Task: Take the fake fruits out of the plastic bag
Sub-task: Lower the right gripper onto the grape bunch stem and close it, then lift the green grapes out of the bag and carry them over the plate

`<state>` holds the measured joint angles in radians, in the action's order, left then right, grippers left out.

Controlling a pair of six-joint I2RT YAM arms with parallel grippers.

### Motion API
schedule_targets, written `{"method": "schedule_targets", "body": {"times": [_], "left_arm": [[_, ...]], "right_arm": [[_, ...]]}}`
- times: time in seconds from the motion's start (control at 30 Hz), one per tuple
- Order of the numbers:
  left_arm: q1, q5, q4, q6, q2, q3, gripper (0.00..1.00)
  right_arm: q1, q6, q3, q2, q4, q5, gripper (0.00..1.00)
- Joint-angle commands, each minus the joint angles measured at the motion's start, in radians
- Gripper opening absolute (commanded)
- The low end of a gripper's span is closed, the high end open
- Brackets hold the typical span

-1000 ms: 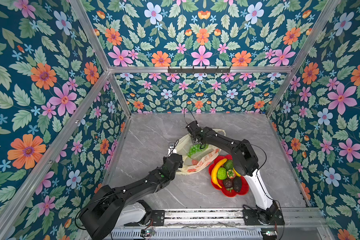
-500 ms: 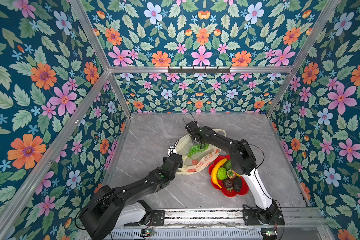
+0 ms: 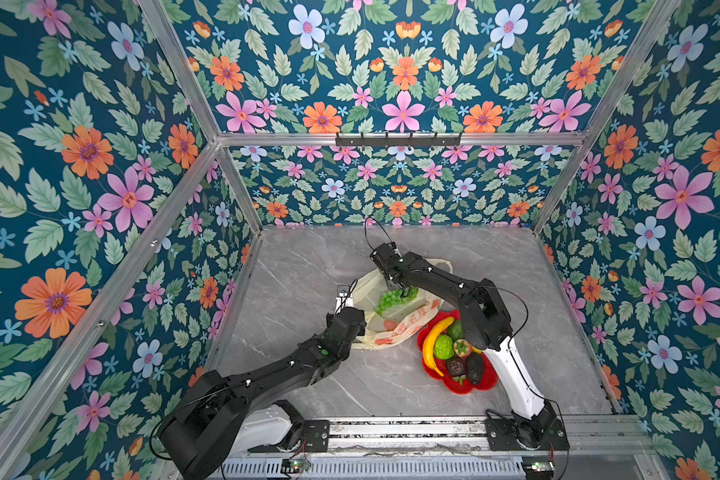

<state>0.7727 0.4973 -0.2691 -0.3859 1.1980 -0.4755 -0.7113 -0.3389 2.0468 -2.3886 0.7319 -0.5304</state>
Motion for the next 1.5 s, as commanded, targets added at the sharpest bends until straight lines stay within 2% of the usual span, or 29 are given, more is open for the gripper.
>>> {"method": "schedule_targets", "body": {"times": [0.0,0.4,0.8,1.1,1.27,1.47], "left_arm": [[0.0,0.011,-0.018,0.004,-0.007,0.004,0.02],[0.0,0.014,-0.018,0.004,-0.006,0.004,0.02],[-0.001,0.043,0.014,-0.014,0.04,-0.025,0.02],[-0.004,0.116,0.047,-0.049,0.029,-0.023,0.02],[-0.075,0.028,0.042,-0.09,0.029,-0.009,0.02],[-0.117,0.009,0.049,-0.113,0.018,0.002,0.01]], "right_arm": [[0.001,-0.019,0.005,-0.008,0.014,-0.033,0.18],[0.004,-0.028,0.001,0.001,0.017,-0.062,0.0],[-0.008,0.037,-0.057,0.097,-0.067,-0.004,0.0],[-0.02,0.055,0.04,0.088,-0.063,0.071,0.0],[-0.047,0.101,0.118,0.084,-0.032,0.084,0.0],[-0.077,0.103,0.047,0.156,-0.057,0.126,0.0]]}}
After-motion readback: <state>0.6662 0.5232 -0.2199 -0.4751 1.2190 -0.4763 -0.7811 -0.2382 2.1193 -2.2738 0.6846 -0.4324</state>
